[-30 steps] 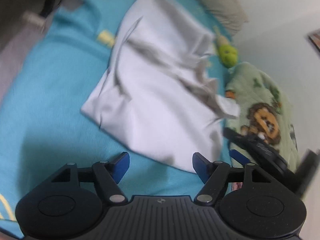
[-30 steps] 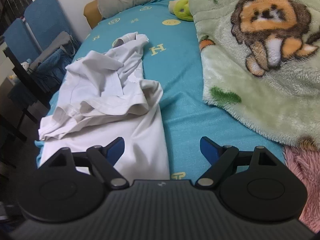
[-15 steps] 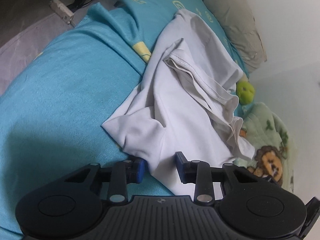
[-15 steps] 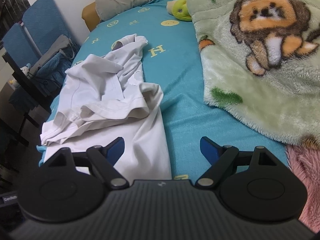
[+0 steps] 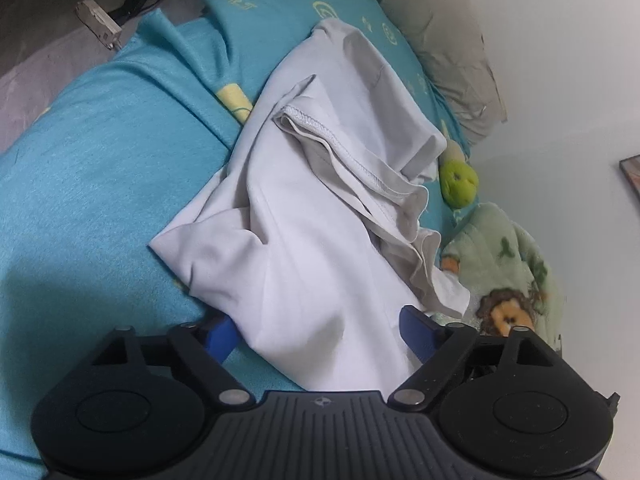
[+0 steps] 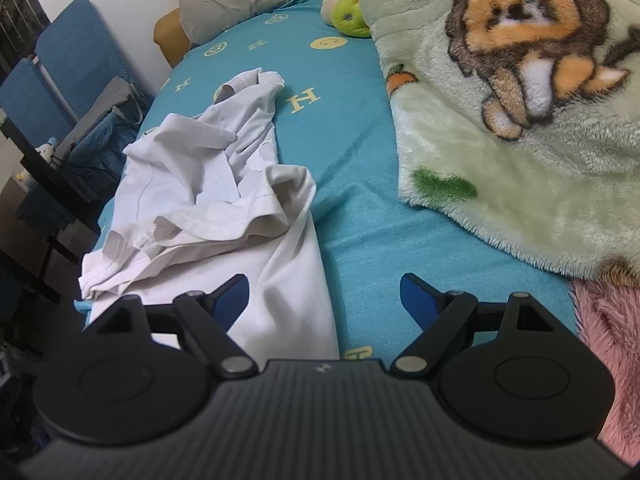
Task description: Fold clothes
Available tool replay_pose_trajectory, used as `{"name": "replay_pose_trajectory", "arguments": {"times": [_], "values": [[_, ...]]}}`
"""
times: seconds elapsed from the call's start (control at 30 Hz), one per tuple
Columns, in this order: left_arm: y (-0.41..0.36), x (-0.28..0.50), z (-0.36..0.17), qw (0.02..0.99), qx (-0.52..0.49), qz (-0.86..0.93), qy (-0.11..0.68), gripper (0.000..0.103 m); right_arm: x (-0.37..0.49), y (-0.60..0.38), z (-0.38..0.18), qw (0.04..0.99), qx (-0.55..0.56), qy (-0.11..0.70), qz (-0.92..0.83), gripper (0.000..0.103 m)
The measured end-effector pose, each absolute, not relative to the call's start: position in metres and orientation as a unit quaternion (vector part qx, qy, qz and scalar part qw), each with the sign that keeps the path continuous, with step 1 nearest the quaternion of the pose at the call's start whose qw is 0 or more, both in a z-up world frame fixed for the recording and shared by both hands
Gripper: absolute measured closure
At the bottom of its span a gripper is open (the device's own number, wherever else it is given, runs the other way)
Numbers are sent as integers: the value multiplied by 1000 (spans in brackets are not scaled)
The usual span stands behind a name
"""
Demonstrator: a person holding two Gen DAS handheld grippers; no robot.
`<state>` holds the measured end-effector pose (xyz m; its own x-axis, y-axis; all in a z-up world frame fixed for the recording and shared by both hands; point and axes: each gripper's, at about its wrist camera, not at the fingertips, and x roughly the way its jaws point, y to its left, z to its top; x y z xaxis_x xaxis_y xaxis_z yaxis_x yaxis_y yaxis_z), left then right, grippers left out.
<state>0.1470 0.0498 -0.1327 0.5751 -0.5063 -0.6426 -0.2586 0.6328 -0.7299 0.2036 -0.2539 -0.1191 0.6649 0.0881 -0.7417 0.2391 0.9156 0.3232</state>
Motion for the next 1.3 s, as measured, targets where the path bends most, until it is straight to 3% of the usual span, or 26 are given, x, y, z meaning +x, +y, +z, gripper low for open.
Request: {"name": "replay_pose_trajectory", "arguments": {"times": [0.2, 0.23, 0.3, 0.37, 0.5, 0.6, 0.77, 0.97, 1.03, 1.17, 1.23, 1.27, 1.3], "values": [[74, 138, -145, 761, -480, -42, 434, 16, 205, -254, -118, 891, 206, 403, -43, 19], [79, 136, -144, 759, -490, -29, 428, 26, 205, -254, -118, 891, 206, 403, -43, 19], [85, 134, -148, 751, -509, -4, 419, 38, 205, -254, -118, 891, 207, 402, -43, 19], [90, 133, -151, 746, -520, -3, 416, 44, 205, -254, -117, 891, 208, 401, -43, 19], [90, 135, -154, 752, -510, 0, 418, 73, 197, -259, -110, 889, 240, 389, -40, 19], [93, 132, -148, 760, -511, -19, 402, 82, 187, -263, -103, 883, 277, 379, -26, 19], [94, 121, -122, 787, -503, -73, 350, 87, 163, -265, -93, 853, 374, 359, 52, 17], [92, 121, -113, 795, -504, -97, 322, 89, 160, -241, -135, 717, 539, 410, 164, 17], [93, 121, -114, 793, -507, -93, 324, 90, 161, -236, -155, 677, 579, 429, 152, 17], [97, 116, -113, 791, -514, -89, 320, 90, 161, -245, -166, 681, 595, 415, 95, 18], [97, 117, -111, 791, -513, -92, 320, 90, 161, -249, -165, 694, 590, 406, 75, 35], [97, 117, -110, 792, -512, -93, 320, 90, 160, -250, -165, 700, 587, 401, 65, 37], [96, 117, -110, 793, -510, -93, 319, 90, 160, -252, -164, 707, 584, 396, 55, 48]]}}
